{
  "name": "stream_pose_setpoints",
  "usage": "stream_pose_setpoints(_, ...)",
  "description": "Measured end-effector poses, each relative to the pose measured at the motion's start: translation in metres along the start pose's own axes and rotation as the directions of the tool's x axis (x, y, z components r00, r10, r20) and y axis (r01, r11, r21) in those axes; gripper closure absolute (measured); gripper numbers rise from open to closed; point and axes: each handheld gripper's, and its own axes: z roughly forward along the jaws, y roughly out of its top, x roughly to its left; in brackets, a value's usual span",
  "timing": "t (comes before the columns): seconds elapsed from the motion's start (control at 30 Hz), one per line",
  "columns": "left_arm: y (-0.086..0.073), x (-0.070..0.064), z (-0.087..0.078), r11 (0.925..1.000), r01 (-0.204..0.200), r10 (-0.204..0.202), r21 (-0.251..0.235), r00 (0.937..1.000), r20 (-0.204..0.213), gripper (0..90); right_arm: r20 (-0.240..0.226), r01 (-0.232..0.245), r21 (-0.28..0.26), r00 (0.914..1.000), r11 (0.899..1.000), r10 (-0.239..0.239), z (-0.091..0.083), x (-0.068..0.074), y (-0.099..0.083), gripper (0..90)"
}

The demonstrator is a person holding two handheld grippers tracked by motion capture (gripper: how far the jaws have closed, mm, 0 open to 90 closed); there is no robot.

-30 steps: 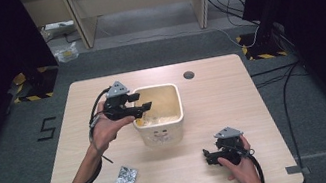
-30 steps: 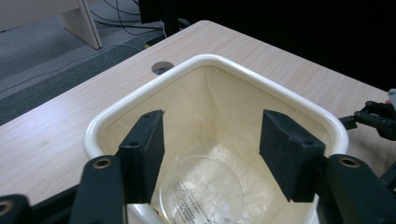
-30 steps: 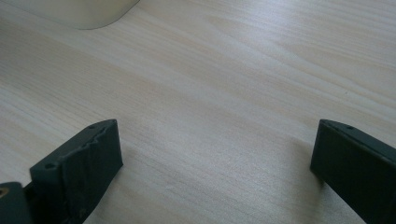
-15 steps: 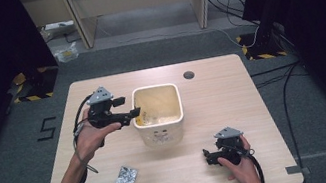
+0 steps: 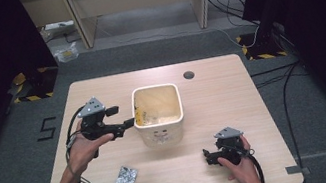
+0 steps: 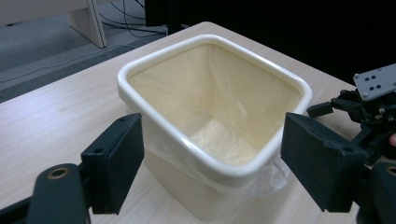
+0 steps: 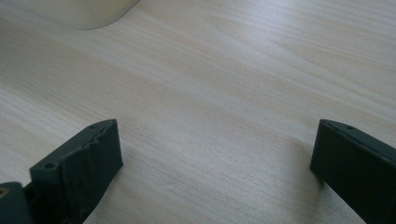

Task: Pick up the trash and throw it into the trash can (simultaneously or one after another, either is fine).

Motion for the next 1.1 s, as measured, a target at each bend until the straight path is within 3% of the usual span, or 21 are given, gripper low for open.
stream_pose_setpoints(0.63, -0.045, -0.018, -0.011, 0.9999, -0.013, 0.013, 0.007, 0.9991, -0.041, 20.3, 0.0, -0.001, 0.0, 1.0, 1.0, 0.001, 0.0, 0.0, 0.0, 2.2)
stream_pose_setpoints(0.8, -0.068, -0.026, -0.014, 0.9998, 0.012, -0.011, 0.016, 0.998, -0.062, 19.8, 0.0, -0.001, 0.0, 1.0, 1.0, 0.001, 0.0, 0.0, 0.0, 2.2)
stream_pose_setpoints(0.93, -0.081, -0.029, -0.015, 0.9996, 0.019, -0.018, 0.019, 0.9956, -0.092, 19.8, 0.0, -0.001, 0.0, 1.0, 1.0, 0.001, 0.0, 0.0, 0.0, 2.2)
stream_pose_setpoints(1.1, -0.094, -0.032, -0.015, 0.9993, 0.02, -0.016, 0.031, 0.9948, -0.101, 19.8, 0.0, -0.001, 0.0, 1.0, 1.0, 0.001, 0.0, 0.0, 0.0, 2.2)
